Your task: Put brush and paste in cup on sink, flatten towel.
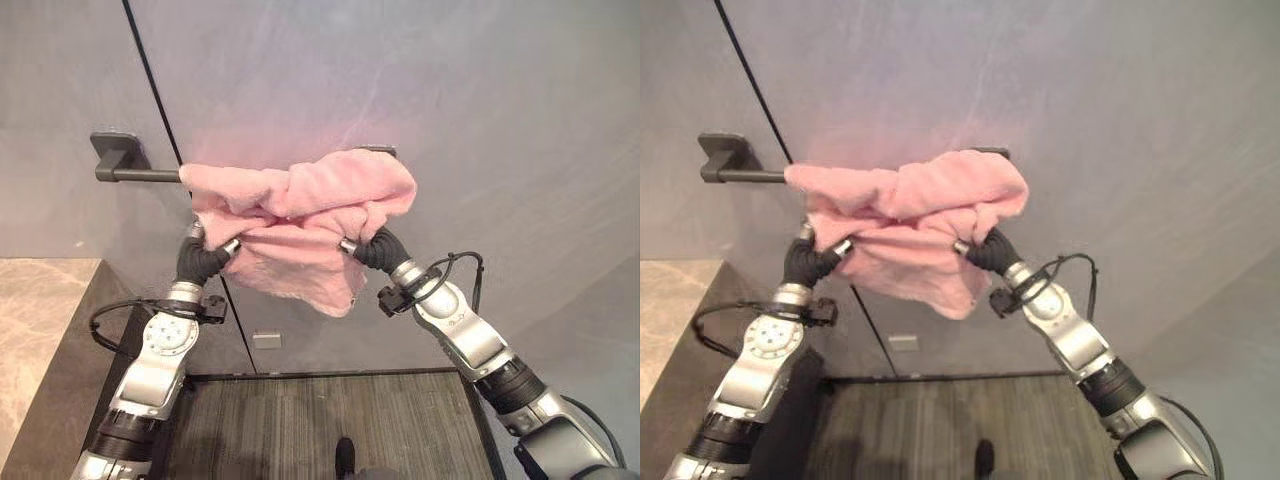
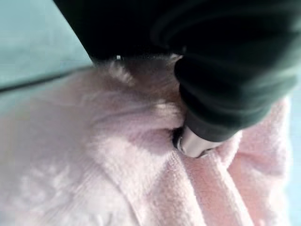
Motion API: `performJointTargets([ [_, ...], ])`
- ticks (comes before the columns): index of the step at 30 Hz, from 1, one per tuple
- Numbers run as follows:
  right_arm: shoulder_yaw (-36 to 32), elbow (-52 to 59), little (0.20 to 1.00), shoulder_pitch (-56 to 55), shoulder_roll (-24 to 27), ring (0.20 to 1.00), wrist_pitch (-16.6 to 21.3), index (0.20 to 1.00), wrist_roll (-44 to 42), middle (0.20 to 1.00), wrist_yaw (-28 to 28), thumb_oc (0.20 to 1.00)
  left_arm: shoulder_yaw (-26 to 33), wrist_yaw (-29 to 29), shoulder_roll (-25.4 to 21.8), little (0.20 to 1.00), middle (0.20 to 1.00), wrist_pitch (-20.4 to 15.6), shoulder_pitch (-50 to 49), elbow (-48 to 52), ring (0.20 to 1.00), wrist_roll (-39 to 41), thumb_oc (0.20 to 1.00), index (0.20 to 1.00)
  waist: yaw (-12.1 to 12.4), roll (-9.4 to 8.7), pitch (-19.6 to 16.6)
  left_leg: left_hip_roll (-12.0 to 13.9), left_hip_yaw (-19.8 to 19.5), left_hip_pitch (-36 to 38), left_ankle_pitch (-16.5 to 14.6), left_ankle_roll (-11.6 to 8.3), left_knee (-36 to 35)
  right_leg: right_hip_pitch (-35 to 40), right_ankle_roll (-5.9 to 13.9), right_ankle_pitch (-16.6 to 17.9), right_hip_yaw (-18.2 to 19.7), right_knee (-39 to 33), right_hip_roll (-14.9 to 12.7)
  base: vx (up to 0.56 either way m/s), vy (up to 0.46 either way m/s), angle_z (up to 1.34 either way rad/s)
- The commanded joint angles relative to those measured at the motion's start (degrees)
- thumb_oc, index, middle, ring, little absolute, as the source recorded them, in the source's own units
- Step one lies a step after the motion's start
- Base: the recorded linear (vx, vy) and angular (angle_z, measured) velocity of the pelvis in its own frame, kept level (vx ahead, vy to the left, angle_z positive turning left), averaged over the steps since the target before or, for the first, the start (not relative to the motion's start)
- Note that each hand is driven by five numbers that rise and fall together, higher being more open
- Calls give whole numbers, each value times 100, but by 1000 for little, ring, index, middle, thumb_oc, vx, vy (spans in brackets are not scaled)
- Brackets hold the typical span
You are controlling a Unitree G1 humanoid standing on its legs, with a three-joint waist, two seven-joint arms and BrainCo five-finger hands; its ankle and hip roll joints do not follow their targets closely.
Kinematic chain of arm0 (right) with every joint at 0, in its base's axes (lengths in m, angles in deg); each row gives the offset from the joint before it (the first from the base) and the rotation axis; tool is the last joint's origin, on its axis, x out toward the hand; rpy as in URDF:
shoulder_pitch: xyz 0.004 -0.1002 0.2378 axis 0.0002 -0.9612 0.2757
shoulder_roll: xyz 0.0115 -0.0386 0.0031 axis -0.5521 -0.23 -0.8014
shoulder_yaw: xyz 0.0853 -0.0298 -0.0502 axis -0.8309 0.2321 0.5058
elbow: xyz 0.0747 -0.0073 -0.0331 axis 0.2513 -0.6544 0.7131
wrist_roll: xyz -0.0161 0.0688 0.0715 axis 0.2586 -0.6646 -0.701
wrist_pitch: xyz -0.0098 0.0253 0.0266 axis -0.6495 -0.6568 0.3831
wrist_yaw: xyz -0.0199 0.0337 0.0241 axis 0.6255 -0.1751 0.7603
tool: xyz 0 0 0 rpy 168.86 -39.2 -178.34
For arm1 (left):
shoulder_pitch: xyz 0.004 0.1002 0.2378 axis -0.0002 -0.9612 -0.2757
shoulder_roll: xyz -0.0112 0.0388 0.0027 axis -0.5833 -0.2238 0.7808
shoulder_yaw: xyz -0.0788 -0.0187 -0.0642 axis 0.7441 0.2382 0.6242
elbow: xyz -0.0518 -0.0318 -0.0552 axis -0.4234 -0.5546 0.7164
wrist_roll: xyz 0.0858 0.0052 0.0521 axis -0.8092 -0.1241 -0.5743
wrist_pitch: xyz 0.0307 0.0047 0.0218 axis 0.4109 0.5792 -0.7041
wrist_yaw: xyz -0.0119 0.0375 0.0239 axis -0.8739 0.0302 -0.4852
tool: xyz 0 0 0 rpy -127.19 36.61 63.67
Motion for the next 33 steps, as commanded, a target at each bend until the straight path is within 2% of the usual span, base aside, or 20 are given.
performJointTargets([
  [1, -188, -386, 200, 385, -116, 200, 243, 200, 26, 200, 14, 200, 4, 272, -319, 275, 275, -252, 341, -369, 275, -349, 275, 275, 31, -23, -82, -193, 33, -152, 146, 105, 34, 522, 542, -453, 150, 29, -301, -44, 10, 7],
  [2, -91, -566, 200, 446, -236, 200, 186, 200, 0, 200, 45, 200, -10, 307, -211, 238, 238, -241, 309, -510, 238, -269, 238, 238, 65, -35, -39, -198, 19, -201, 156, 109, 34, 481, 542, -445, 132, 29, -306, -60, 13, 4],
  [4, 67, -932, 200, 507, -459, 200, 98, 200, -242, 200, 59, 200, -120, 313, -105, 228, 228, -204, 287, -703, 228, -199, 228, 228, 111, -56, 5, -203, 0, -255, 170, 113, 34, 444, 544, -427, 121, 29, -322, -50, 11, 1],
  [5, 155, -1277, 200, 462, -724, 200, 28, 200, -795, 200, 104, 200, -199, 324, -18, 209, 209, -174, 295, -878, 209, -141, 209, 209, 133, -61, 19, -207, -7, -276, 180, 116, 34, 422, 543, -412, 114, 29, -334, -34, 12, 0],
  [6, 261, -1700, 200, 532, -881, 200, -47, 200, -986, 200, 115, 200, -256, 363, -1, 200, 200, -100, 323, -1078, 200, -180, 200, 200, 157, -73, 31, -210, -6, -294, 187, 115, 34, 408, 544, -408, 112, 29, -337, -40, 14, 0],
  [8, 517, -2012, 200, 1031, -846, 200, -149, 200, -519, 200, 179, 200, -403, 383, -77, 200, 200, 38, 486, -1372, 200, -328, 200, 200, 199, -76, 64, -220, 11, -340, 203, 116, 34, 360, 548, -383, 121, 29, -340, -42, 13, -1],
  [14, 536, -2161, 200, 1192, -934, 200, -176, 200, -540, 200, 287, 200, -451, 434, -128, 200, 200, 59, 597, -1391, 200, -426, 200, 200, 234, -71, 78, -219, 20, -357, 206, 118, 34, 337, 552, -370, 130, 29, -343, 3, 6, 2],
  [15, 363, -1336, 200, 1409, -924, 200, -63, 200, -306, 200, 445, 200, -237, 597, -234, 200, 200, -50, 832, -1058, 200, -369, 200, 200, 211, -51, 81, -213, 80, -352, 172, 125, 34, 295, 593, -371, 191, 29, -344, 5, 38, 0],
  [21, 86, 43, 200, 1214, -694, 200, 237, 200, -316, 200, 396, 200, 93, 738, -197, 200, 200, -335, 767, -30, 200, -24, 200, 200, 156, -62, 50, -227, 89, -297, 134, 149, 34, 322, 609, -381, 247, 29, -353, 22, 11, -3],
  [25, 15, 421, 200, 1050, -625, 200, 300, 200, -385, 200, 327, 200, 304, 785, -226, 200, 200, -318, 534, 433, 200, -145, 200, 200, 149, -61, 34, -234, 94, -258, 109, 159, 34, 351, 611, -401, 268, 29, -352, 0, 0, 0],
  [26, -51, 720, 213, 991, -521, 213, 318, 213, -383, 213, 278, 213, 504, 822, -350, 200, 200, -288, 376, 825, 200, -522, 200, 200, 158, -72, 42, -237, 104, -279, 155, 161, 34, 331, 606, -367, 284, 29, -354, 0, 0, 0],
  [29, -45, 863, 241, 909, -521, 241, 314, 241, -548, 241, 195, 241, 619, 794, -365, 200, 200, -307, 148, 1154, 200, -509, 200, 200, 166, -74, 42, -237, 109, -258, 149, 163, 34, 350, 609, -382, 282, 29, -352, -4, -1, -1],
  [30, -21, 920, 325, 895, -459, 325, 286, 325, -464, 325, 161, 325, 759, 803, -414, 200, 200, -295, -40, 1272, 200, -543, 200, 200, 176, -78, 36, -231, 117, -239, 137, 164, 34, 365, 611, -394, 279, 29, -354, 0, 0, 0],
  [33, 73, 691, 291, 892, -487, 291, 222, 291, -421, 291, 156, 291, 940, 872, -479, 200, 200, -249, -273, 1328, 200, -830, 200, 200, 213, -81, 28, -227, 117, -220, 126, 161, 34, 386, 608, -416, 269, 29, -342, 0, 0, 0],
])
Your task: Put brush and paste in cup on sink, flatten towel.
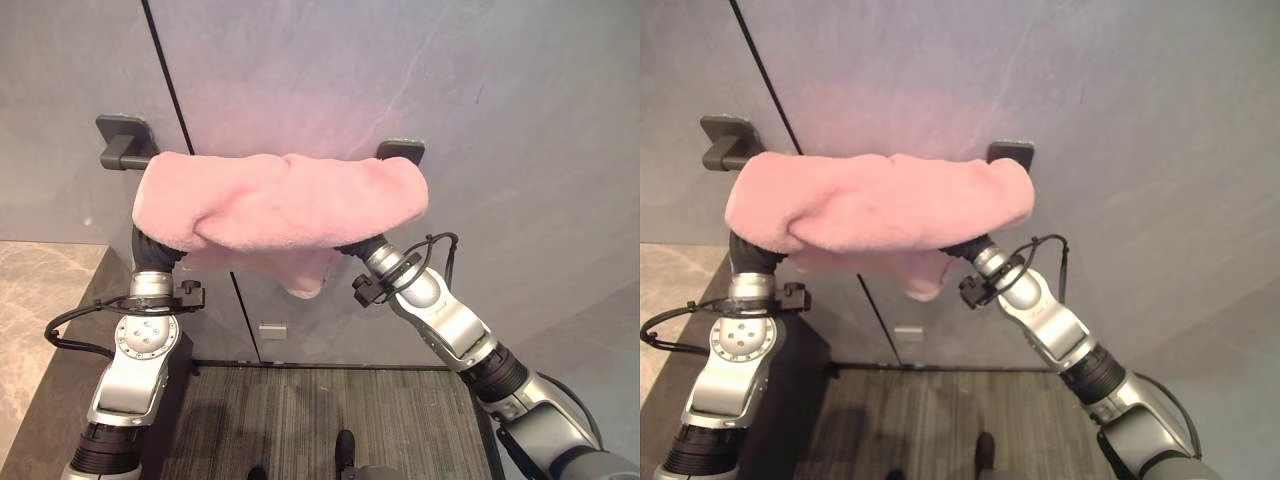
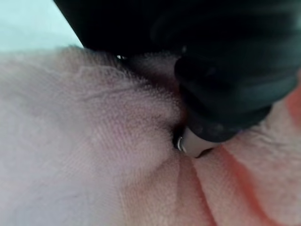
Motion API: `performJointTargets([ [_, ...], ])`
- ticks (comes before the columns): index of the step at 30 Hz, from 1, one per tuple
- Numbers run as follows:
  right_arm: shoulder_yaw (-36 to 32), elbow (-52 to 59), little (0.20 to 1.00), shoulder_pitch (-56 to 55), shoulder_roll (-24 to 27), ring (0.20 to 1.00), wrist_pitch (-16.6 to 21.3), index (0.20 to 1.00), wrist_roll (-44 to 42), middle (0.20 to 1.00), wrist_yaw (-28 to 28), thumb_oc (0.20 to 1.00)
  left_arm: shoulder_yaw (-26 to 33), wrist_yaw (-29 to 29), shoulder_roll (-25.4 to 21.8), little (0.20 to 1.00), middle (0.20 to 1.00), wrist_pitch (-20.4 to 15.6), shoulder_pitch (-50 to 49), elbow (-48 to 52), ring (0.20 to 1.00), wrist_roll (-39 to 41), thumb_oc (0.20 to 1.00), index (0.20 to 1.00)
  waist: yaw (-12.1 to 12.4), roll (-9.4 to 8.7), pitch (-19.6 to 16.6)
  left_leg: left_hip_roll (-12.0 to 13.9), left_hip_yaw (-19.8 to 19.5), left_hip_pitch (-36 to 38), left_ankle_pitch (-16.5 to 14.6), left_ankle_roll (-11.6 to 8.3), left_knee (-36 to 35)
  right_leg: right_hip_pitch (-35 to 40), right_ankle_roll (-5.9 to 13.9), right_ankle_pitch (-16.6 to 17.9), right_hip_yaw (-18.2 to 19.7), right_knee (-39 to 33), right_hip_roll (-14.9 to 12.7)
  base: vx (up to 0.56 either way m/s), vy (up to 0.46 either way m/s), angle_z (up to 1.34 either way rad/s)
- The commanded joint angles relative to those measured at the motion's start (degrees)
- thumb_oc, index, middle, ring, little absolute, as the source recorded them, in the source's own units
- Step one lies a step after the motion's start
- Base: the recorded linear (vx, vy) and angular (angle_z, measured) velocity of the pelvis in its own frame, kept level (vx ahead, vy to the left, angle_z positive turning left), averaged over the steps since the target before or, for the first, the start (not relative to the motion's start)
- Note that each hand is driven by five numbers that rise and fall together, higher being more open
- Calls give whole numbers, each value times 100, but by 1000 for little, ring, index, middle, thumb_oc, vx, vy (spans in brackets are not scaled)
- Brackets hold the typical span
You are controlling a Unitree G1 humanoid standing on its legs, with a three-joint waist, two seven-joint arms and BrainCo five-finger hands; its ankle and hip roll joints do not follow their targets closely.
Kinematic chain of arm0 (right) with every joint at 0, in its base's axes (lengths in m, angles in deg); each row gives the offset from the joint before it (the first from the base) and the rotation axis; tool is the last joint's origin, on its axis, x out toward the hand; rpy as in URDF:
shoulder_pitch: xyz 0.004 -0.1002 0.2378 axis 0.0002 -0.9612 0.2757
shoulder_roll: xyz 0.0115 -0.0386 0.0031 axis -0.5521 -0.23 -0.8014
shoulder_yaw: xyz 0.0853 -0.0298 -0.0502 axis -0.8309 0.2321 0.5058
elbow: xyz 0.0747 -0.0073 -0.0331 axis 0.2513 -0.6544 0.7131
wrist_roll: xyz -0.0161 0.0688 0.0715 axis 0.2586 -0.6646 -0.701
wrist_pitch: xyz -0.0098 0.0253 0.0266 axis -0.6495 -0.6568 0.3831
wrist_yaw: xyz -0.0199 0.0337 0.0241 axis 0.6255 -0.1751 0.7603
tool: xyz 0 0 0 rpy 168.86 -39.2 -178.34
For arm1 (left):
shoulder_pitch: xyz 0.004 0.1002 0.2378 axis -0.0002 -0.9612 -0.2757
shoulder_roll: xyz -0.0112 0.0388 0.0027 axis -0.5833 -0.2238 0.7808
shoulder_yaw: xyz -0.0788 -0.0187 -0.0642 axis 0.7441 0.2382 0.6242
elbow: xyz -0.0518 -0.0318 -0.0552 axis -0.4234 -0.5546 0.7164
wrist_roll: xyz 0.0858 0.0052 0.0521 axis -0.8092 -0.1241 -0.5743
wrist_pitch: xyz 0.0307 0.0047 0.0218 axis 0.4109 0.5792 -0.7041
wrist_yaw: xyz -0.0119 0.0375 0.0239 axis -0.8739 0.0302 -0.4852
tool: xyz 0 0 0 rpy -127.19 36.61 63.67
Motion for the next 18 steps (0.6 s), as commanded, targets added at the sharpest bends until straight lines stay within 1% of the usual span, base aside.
performJointTargets([
  [1, -230, 48, 275, 268, -192, 275, 302, 275, 7, 275, 15, 275, 174, 237, -416, 200, 200, -267, 137, 65, 200, -425, 200, 200, 50, -100, -71, -217, 55, -29, 118, 170, 10, 591, 626, -475, 215, -5, -347, 0, 0, 0],
  [2, -192, -33, 241, 288, -234, 241, 268, 241, 31, 241, 20, 241, 184, 265, -387, 200, 200, -263, 102, -2, 200, -406, 200, 200, 64, -104, -72, -213, 52, -22, 118, 170, 10, 597, 624, -479, 214, -5, -348, 0, 0, 0],
  [3, -189, -39, 231, 292, -237, 231, 271, 231, 32, 231, 21, 231, 186, 266, -388, 200, 200, -266, 101, -5, 200, -405, 200, 200, 62, -104, -72, -213, 52, -20, 117, 169, 10, 598, 624, -479, 215, -5, -348, 37, -7, 0],
  [4, -123, -231, 203, 369, -285, 203, 205, 203, 164, 203, 50, 203, 207, 304, -343, 200, 200, -234, 36, -134, 200, -383, 200, 200, 102, -94, -77, -200, 36, 16, 61, 166, 10, 641, 627, -535, 206, -5, -340, 0, 0, 0],
  [6, -67, -449, 200, 474, -384, 200, 168, 200, 253, 200, 95, 200, 254, 335, -294, 200, 200, -202, -55, -243, 200, -350, 200, 200, 140, -100, -64, -204, 29, 4, 112, 169, 10, 630, 612, -489, 205, -5, -340, 0, 0, 0],
  [7, -46, -498, 200, 517, -415, 200, 154, 200, 297, 200, 107, 200, 268, 360, -268, 200, 200, -187, -80, -305, 200, -333, 200, 200, 157, -93, -72, -195, 18, 26, 63, 167, 10, 653, 620, -531, 199, -5, -332, 30, -2, 0],
  [10, 25, -685, 200, 652, -540, 200, 130, 200, 366, 200, 137, 200, 259, 400, -192, 200, 200, -155, -121, -538, 200, -226, 200, 200, 200, -104, -55, -189, 21, 22, 67, 168, 10, 649, 621, -533, 192, -5, -322, 11, -1, 0],
  [16, 89, -889, 200, 771, -708, 200, 114, 200, 427, 200, 169, 200, 182, 394, -105, 200, 200, -108, -94, -845, 200, -92, 200, 200, 249, -127, -16, -181, 6, 0, 74, 169, 10, 633, 618, -535, 174, -5, -311, 0, 0, 0],
  [18, 118, -928, 200, 746, -761, 200, 110, 200, 406, 200, 147, 200, 64, 347, -50, 200, 200, -95, -27, -995, 200, -32, 200, 200, 261, -143, 10, -182, -10, -18, 81, 173, 10, 625, 610, -532, 168, -5, -314, 0, 0, 0],
])
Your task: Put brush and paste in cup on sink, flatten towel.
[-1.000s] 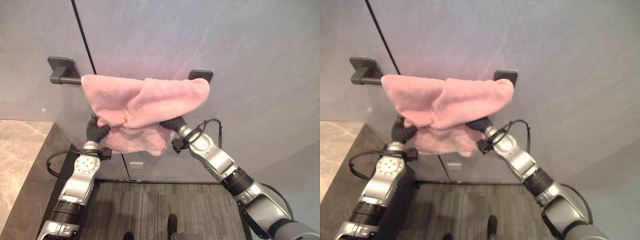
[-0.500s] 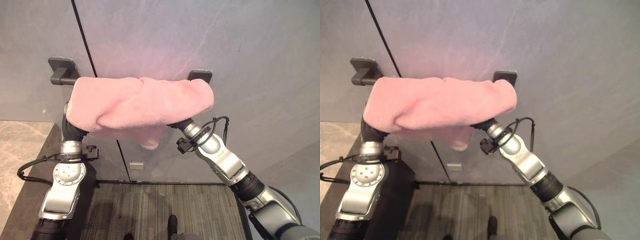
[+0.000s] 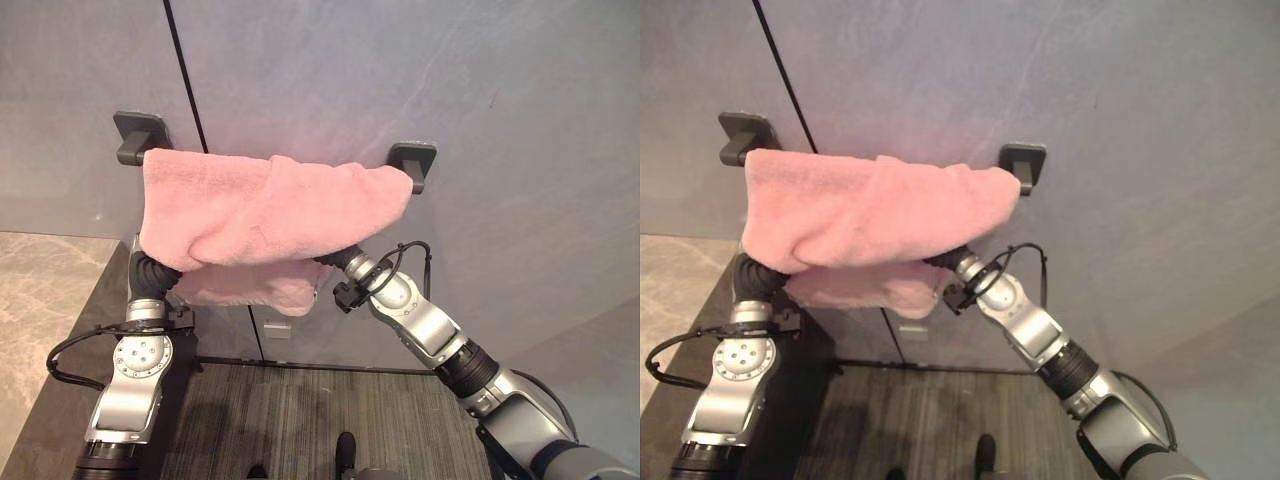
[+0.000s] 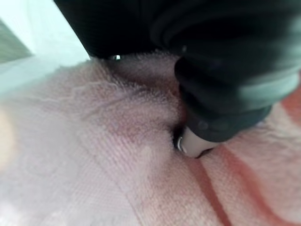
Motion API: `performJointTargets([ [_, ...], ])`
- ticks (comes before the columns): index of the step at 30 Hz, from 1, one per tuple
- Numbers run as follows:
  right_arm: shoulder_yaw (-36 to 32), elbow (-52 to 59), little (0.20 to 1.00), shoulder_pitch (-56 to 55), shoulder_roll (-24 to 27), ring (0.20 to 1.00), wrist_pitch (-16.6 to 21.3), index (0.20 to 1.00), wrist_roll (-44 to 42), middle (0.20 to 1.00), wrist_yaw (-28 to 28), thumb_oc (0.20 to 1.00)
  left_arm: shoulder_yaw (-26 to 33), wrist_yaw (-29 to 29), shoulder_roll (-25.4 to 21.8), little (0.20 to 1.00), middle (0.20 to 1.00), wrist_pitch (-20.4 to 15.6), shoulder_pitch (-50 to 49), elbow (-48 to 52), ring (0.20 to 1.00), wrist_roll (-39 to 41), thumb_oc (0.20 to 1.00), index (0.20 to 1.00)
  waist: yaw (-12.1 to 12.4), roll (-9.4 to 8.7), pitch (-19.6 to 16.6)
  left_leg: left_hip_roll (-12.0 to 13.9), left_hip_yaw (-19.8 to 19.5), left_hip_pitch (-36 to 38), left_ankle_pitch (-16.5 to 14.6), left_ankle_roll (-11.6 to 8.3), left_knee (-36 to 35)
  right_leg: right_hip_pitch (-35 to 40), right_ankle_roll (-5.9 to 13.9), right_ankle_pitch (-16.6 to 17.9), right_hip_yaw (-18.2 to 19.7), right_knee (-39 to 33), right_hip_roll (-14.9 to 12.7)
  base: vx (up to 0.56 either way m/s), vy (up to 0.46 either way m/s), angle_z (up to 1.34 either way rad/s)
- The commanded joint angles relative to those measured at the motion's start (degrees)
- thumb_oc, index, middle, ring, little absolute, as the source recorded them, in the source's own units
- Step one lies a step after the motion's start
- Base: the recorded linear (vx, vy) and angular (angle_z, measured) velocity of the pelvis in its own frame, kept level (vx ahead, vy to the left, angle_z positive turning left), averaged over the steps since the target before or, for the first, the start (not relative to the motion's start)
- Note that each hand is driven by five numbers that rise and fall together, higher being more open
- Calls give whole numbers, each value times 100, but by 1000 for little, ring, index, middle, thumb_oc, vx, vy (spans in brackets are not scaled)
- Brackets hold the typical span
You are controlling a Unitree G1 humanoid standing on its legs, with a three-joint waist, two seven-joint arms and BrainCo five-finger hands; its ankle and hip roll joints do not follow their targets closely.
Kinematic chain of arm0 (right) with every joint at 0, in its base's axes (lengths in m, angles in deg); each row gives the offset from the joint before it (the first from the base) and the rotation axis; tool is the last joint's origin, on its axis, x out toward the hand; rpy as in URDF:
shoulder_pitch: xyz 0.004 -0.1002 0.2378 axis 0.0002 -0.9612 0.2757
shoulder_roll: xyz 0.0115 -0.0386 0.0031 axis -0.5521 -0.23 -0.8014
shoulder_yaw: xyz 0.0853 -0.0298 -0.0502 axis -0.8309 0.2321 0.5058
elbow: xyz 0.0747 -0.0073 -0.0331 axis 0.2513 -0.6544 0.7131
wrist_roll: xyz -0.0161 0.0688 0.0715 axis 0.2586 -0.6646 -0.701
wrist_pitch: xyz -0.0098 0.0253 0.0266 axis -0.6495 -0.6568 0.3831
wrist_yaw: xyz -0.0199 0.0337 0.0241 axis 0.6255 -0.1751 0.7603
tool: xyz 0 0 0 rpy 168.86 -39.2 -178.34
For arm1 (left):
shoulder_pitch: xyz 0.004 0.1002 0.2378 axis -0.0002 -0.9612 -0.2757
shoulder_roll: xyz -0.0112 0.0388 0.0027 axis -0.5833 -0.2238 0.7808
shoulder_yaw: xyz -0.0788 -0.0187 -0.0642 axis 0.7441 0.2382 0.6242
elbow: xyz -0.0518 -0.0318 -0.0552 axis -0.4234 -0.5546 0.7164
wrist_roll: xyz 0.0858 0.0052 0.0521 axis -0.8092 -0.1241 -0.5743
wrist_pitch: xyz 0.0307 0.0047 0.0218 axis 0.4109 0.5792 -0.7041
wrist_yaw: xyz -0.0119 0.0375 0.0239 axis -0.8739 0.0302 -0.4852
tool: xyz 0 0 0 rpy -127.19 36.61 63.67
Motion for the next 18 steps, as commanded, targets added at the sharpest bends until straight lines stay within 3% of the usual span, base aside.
performJointTargets([
  [1, -230, 58, 241, 503, -116, 241, 251, 241, 0, 241, 118, 241, -77, 259, -336, 200, 200, -136, 244, -55, 200, 139, 200, 200, 76, -129, 15, -183, 11, -49, 81, 174, 7, 608, 616, -536, 183, -5, -316, 0, 0, 0],
  [2, -254, 53, 304, 422, -96, 304, 242, 304, 33, 304, 103, 304, -160, 181, -344, 200, 200, -103, 285, -130, 200, 166, 200, 200, 63, -127, 21, -181, 8, -48, 79, 177, 7, 609, 617, -531, 173, -5, -319, 0, 0, 0],
  [4, -278, 60, 300, 337, -77, 300, 239, 300, 52, 300, 88, 300, -229, 126, -335, 200, 200, -103, 303, -207, 200, 204, 200, 200, 51, -122, 24, -181, 8, -45, 78, 178, 7, 612, 615, -533, 171, -5, -322, 0, 0, 0],
  [6, -351, 40, 263, 35, -37, 263, 209, 263, 132, 263, 40, 263, -390, -18, -319, 278, 278, -42, 341, -490, 278, 235, 278, 278, 3, -99, 26, -187, 20, -30, 72, 179, 7, 624, 611, -538, 166, -5, -327, 0, 0, 0],
  [7, -378, -16, 335, -191, -40, 335, 186, 335, 214, 335, 13, 335, -467, -74, -281, 379, 379, 16, 343, -649, 379, 152, 379, 379, -38, -83, 25, -191, 32, -18, 66, 178, 7, 634, 609, -536, 171, -5, -333, 0, 0, 0],
  [8, -388, -53, 526, -297, -41, 526, 169, 526, 261, 526, 2, 526, -496, -92, -252, 545, 545, 31, 338, -732, 545, 169, 545, 545, -58, -71, 23, -191, 40, -12, 64, 178, 7, 636, 609, -534, 173, -5, -335, -3, 18, -5],
  [9, -405, -171, 1000, -538, -20, 1000, 83, 1000, 428, 1000, -6, 1000, -536, -72, -208, 1000, 1000, 118, 314, -952, 1000, 72, 1000, 1000, -101, -47, 13, -192, 55, 2, 59, 178, 7, 637, 607, -535, 177, -5, -339, 0, 11, -7],
  [10, -403, -183, 1000, -616, -9, 1000, 58, 1000, 451, 1000, -16, 1000, -570, -73, -190, 1000, 1000, 152, 308, -1025, 1000, 33, 1000, 1000, -114, -33, 4, -191, 59, 8, 55, 177, 7, 640, 607, -535, 178, -5, -339, 12, 10, -10],
  [11, -421, -473, 1000, -887, 48, 1000, -39, 1000, 776, 1000, -75, 1000, -564, 4, -261, 1000, 1000, 385, 179, -1069, 1000, -660, 1000, 1000, -139, 6, -11, -191, 71, 36, 33, 178, 7, 656, 614, -550, 176, -5, -345, 19, 8, -9],
  [18, -877, -682, 1000, -1844, 517, 1000, -178, 1000, 1319, 1000, -417, 1000, -382, -565, -496, 1000, 1000, 647, -438, -1198, 1000, -1629, 1000, 1000, -245, 149, -108, -198, 130, 122, -21, 184, 7, 696, 639, -584, 221, -5, -368, 12, 5, -5],
])
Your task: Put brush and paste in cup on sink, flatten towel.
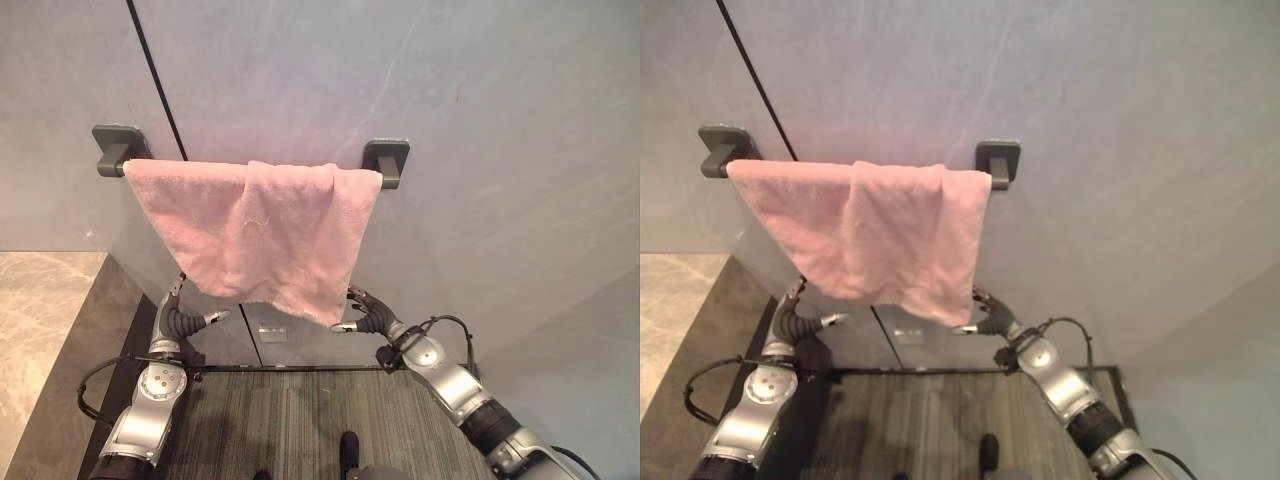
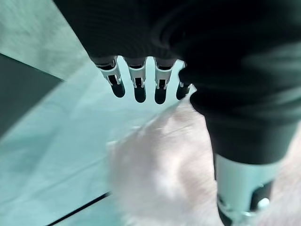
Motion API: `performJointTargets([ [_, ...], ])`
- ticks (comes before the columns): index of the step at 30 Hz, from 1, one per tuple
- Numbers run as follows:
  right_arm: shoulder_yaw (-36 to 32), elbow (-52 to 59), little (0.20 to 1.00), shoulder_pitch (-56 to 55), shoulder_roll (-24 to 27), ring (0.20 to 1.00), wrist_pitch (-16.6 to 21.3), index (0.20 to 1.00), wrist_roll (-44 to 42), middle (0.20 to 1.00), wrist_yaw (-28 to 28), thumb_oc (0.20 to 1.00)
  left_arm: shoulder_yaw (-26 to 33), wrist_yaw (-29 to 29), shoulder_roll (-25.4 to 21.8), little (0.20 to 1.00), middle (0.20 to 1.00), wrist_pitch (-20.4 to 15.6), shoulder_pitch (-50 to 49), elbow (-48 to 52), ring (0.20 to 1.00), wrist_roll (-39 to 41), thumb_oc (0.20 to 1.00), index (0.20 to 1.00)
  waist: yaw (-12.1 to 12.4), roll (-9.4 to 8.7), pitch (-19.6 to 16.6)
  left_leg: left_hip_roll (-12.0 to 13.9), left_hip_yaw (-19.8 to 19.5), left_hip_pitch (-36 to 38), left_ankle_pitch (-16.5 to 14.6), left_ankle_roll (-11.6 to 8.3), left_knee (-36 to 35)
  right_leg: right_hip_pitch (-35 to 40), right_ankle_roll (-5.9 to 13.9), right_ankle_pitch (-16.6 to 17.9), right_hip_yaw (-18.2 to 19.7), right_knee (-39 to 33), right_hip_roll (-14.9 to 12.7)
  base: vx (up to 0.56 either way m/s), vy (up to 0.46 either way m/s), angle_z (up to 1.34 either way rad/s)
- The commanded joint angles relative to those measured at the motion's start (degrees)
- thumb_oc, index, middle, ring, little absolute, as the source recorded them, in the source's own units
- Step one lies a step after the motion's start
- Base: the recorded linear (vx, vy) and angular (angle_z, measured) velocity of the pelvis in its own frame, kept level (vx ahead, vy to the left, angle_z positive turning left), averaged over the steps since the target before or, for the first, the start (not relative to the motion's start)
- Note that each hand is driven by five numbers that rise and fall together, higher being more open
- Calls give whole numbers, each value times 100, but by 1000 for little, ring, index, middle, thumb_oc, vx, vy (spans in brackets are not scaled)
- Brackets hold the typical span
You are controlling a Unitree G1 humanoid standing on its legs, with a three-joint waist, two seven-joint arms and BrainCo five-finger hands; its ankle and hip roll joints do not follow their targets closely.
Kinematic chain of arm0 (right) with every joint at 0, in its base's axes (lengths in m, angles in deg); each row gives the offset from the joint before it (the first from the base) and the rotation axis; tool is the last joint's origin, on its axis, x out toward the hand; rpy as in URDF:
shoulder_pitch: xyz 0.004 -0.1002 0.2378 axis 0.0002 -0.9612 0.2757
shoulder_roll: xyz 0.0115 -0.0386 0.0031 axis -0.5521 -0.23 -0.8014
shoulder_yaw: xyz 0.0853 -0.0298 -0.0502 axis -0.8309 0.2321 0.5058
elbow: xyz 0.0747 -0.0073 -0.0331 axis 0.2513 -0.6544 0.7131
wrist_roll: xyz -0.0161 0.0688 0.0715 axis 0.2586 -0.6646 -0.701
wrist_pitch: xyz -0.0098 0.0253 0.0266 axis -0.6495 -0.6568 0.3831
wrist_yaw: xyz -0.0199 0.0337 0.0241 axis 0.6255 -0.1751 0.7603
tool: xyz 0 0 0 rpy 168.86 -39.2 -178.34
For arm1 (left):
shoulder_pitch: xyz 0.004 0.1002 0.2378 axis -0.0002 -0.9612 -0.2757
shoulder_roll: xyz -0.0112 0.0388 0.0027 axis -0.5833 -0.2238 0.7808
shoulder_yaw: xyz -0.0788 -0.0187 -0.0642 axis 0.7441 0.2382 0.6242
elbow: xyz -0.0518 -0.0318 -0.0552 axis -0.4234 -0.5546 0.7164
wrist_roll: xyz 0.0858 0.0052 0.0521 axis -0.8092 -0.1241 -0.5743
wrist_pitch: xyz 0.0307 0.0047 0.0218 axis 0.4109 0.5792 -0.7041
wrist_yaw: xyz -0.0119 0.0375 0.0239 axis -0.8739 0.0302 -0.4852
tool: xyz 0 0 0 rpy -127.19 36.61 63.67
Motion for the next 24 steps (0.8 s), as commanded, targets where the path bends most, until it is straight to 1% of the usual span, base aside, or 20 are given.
performJointTargets([
  [1, -414, 415, 1000, 100, 58, 1000, 127, 1000, 234, 1000, -193, 1000, 274, -299, -478, 1000, 1000, -57, -77, 217, 1000, -701, 1000, 1000, -53, 30, -175, -191, 36, -37, -18, 173, 33, 587, 604, -557, 112, 40, -367, 0, 0, 0],
  [3, -620, 694, 1000, -249, 247, 1000, 105, 1000, 167, 1000, -361, 1000, 462, -473, -530, 1000, 1000, -58, -335, 329, 1000, -811, 1000, 1000, -79, 48, -201, -189, 49, -10, -31, 170, 33, 618, 597, -572, 106, 40, -369, 0, 0, 0],
  [4, -857, 1012, 1000, -549, 449, 1000, 145, 1000, 1, 1000, -507, 1000, 634, -663, -662, 1000, 1000, -100, -528, 493, 1000, -856, 1000, 1000, -112, 58, -203, -189, 51, 17, -43, 172, 33, 642, 590, -576, 107, 40, -371, 19, -1, 4],
  [5, -938, 1128, 1000, -683, 490, 1000, 148, 1000, -248, 1000, -597, 1000, 707, -780, -724, 1000, 1000, -144, -622, 633, 1000, -791, 1000, 1000, -119, 65, -208, -190, 50, 30, -46, 172, 33, 653, 589, -577, 108, 40, -371, 0, 0, 0],
  [6, -1051, 1312, 1000, -867, 560, 1000, 130, 1000, -740, 1000, -777, 1000, 829, -991, -870, 1000, 1000, -228, -745, 891, 1000, -676, 1000, 1000, -131, 57, -209, -197, 60, 9, 17, 169, 33, 630, 575, -527, 110, 40, -378, 0, 0, 0],
  [7, -1119, 1511, 1000, -1033, 644, 1000, 115, 1000, -1032, 1000, -965, 1000, 910, -1218, -1048, 1000, 1000, -329, -867, 1118, 1000, -567, 1000, 1000, -142, 64, -226, -191, 48, 39, -38, 163, 33, 667, 584, -577, 105, 40, -370, 0, 0, 0],
  [8, -1205, 1744, 1000, -1147, 804, 1000, 108, 1000, -1382, 1000, -1176, 1000, 1003, -1528, -1319, 1000, 1000, -511, -964, 1395, 1000, -323, 1000, 1000, -147, 59, -237, -191, 50, 32, -27, 154, 33, 660, 587, -570, 101, 40, -371, 0, 0, 0],
  [9, -1312, 2087, 1000, -1344, 1111, 1000, 184, 1000, -1970, 1000, -1505, 1000, 1150, -1938, -1682, 1000, 1000, -815, -1159, 1735, 1000, 226, 1000, 1000, -148, 44, -250, -179, 54, 45, -13, 129, 33, 670, 599, -561, 87, 40, -380, 0, 0, 0],
  [10, -1312, 2090, 1000, -1346, 1111, 1000, 183, 1000, -1971, 1000, -1505, 1000, 1153, -1940, -1683, 1000, 1000, -814, -1163, 1739, 1000, 227, 1000, 1000, -148, 44, -251, -179, 54, 44, -13, 129, 33, 670, 599, -561, 87, 40, -380, 0, 0, 0],
  [11, -1406, 2359, 1000, -1445, 1280, 1000, 262, 1000, -2392, 1000, -1678, 1000, 1248, -2099, -1959, 1000, 1000, -999, -1273, 1990, 1000, 541, 1000, 1000, -146, 32, -265, -177, 56, 46, -4, 118, 33, 667, 609, -560, 81, 40, -382, 0, 0, 0],
  [12, -1608, 2738, 1000, -1696, 1622, 1000, 518, 1000, -2530, 1000, -1847, 1000, 1455, -2106, -2213, 1000, 1000, -1185, -1600, 2182, 1000, 957, 1000, 1000, -140, 11, -279, -178, 64, 52, 5, 107, 33, 668, 627, -550, 68, 40, -391, 0, 0, 0],
  [13, -1830, 3065, 1000, -1754, 1888, 1000, 730, 1000, -2250, 1000, -1844, 1000, 1627, -2039, -2272, 1000, 1000, -1244, -1759, 2314, 1000, 989, 1000, 1000, -145, 5, -301, -178, 66, 49, 4, 103, 33, 669, 640, -552, 58, 40, -391, 0, 0, 0],
  [14, -2229, 3380, 1000, -1784, 2168, 1000, 962, 1000, -1868, 1000, -1711, 1000, 1895, -1914, -2285, 1000, 1000, -1317, -1894, 2434, 1000, 1017, 1000, 1000, -147, -4, -298, -181, 75, 37, 41, 101, 33, 659, 644, -516, 47, 40, -400, 0, 0, 0],
  [15, -2471, 3421, 1000, -1817, 2232, 1000, 1062, 1000, -1832, 1000, -1574, 1000, 2023, -1921, -2360, 1000, 1000, -1352, -1939, 2499, 1000, 1089, 1000, 1000, -152, 5, -319, -175, 65, 47, 3, 99, 33, 669, 665, -547, 37, 40, -400, 0, 0, 0],
  [17, -3180, 3807, 1000, -1871, 2643, 1000, 1391, 1000, -1078, 1000, -1300, 1000, 2583, -1850, -2694, 1000, 1000, -1469, -2253, 2721, 1000, 913, 1000, 1000, -158, 24, -304, -181, 72, 33, 39, 97, 33, 645, 687, -503, 35, 40, -410, 0, 0, 0],
  [20, -3636, 4083, 1000, -1804, 3113, 1000, 1594, 1000, -890, 1000, -1173, 1000, 3142, -1871, -3159, 1000, 1000, -1624, -2448, 2925, 1000, 1110, 1000, 1000, -171, 30, -350, -182, 66, 34, -4, 85, 33, 648, 727, -524, 16, 40, -425, 0, 0, 0],
  [22, -3730, 4204, 1000, -1767, 3189, 1000, 1653, 1000, -968, 1000, -1162, 1000, 3245, -1845, -3243, 1000, 1000, -1674, -2446, 2949, 1000, 1238, 1000, 1000, -183, 21, -354, -185, 70, 33, -5, 82, 33, 646, 734, -515, 10, 40, -431, 0, 0, 0],
  [23, -3853, 4298, 1000, -1731, 3280, 1000, 1709, 1000, -1003, 1000, -1107, 1000, 3376, -1827, -3354, 1000, 1000, -1712, -2419, 3006, 1000, 1407, 1000, 1000, -185, 23, -359, -189, 69, 28, -1, 82, 33, 639, 742, -505, 7, 40, -433, 0, 0, 0],
  [24, -3913, 4456, 1000, -1585, 3357, 1000, 1810, 1000, -1243, 1000, -1067, 1000, 3498, -1788, -3474, 1000, 1000, -1778, -2304, 3012, 1000, 1668, 1000, 1000, -193, 23, -372, -197, 64, 21, -3, 82, 33, 625, 749, -491, 15, 40, -436, 0, 0, 0],
])
